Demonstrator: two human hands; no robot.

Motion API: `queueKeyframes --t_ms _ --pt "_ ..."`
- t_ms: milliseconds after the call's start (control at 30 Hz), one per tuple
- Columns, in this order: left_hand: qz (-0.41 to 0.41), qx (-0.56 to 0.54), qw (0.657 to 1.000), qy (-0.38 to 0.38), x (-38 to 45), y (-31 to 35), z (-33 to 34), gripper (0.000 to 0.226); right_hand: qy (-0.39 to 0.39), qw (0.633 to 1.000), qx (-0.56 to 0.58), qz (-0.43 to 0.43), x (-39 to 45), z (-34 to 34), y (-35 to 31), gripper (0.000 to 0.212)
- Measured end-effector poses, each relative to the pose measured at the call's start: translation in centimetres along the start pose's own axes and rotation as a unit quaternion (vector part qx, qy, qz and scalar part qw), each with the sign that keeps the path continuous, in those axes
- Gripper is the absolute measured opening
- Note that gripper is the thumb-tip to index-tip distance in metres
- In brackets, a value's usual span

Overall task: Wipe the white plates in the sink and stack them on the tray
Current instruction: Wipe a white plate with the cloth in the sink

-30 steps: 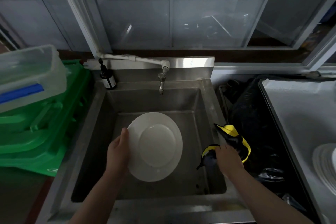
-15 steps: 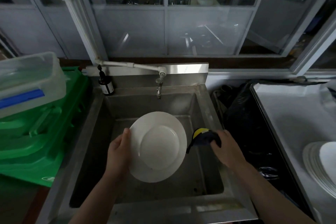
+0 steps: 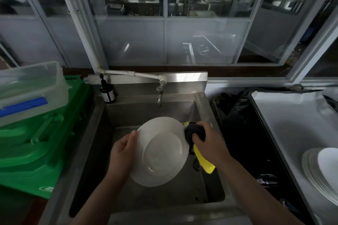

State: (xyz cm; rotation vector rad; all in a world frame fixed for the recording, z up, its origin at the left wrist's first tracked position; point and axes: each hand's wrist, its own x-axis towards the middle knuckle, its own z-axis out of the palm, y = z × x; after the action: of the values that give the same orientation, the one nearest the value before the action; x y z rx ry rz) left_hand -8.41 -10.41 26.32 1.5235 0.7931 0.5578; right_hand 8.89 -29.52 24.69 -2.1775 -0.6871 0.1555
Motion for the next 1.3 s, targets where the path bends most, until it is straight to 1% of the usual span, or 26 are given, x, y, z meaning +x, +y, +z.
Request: queueKeyframes --t_ms 100,200,267,433,533,600,700,767,833,900,1067,1200,1300 --pt "0.021 0.033 0.999 -0.016 -0.2 0.1 0.2 0.034 0.006 0.999 0.031 -0.023 0.0 1.0 -1.3 0.025" --pt "0.040 0.063 0.997 -0.017 -0.3 0.1 0.5 0.028 0.010 0.996 0.054 -0.068 -0.2 1.9 -3.4 0.023" --pt "0.054 0.073 0.996 -0.014 -0.3 0.2 0.6 0.028 0.006 0.994 0.067 -0.090 -0.4 2.5 -4.8 0.022" --pt "0.085 0.117 0.989 -0.024 -0.2 0.1 0.5 0.030 -0.024 0.988 0.061 -0.139 -0.8 4.1 -7.0 0.030" --pt "0.099 0.144 0.984 -0.027 -0.1 -0.2 0.3 0.030 -0.028 0.986 0.065 -0.149 -0.9 4.6 -7.8 0.031" --pt "0.103 0.153 0.982 -0.027 0.0 -0.2 0.1 0.030 -0.029 0.986 0.109 -0.122 -0.7 4.6 -7.6 0.028" --pt "0.097 0.146 0.984 -0.026 -0.1 0.0 0.0 0.029 -0.019 0.987 0.155 -0.043 -0.2 4.4 -6.7 0.024" --pt "0.079 0.118 0.990 -0.018 -0.4 0.3 -0.1 0.027 -0.015 0.985 0.173 -0.006 0.1 4.2 -6.1 0.022" --pt "0.050 0.077 0.996 -0.010 -0.6 0.4 -0.2 0.026 0.006 0.981 0.190 0.024 0.1 3.9 -5.5 0.021" --pt "0.023 0.030 0.999 0.003 -0.6 0.7 -0.3 0.032 0.023 0.978 0.202 0.055 -0.1 3.7 -4.7 0.019" --pt "-0.001 -0.045 0.997 0.058 0.2 1.0 -0.6 0.049 0.013 0.966 0.227 0.122 -1.0 3.9 -2.8 0.018" --pt "-0.025 -0.092 0.993 0.074 0.3 1.4 -0.4 0.047 0.005 0.958 0.240 0.157 -2.2 4.9 -1.9 0.017" --pt "-0.015 -0.118 0.989 0.089 0.6 1.4 -0.3 0.047 0.005 0.958 0.229 0.175 -3.2 5.9 -1.6 0.014"
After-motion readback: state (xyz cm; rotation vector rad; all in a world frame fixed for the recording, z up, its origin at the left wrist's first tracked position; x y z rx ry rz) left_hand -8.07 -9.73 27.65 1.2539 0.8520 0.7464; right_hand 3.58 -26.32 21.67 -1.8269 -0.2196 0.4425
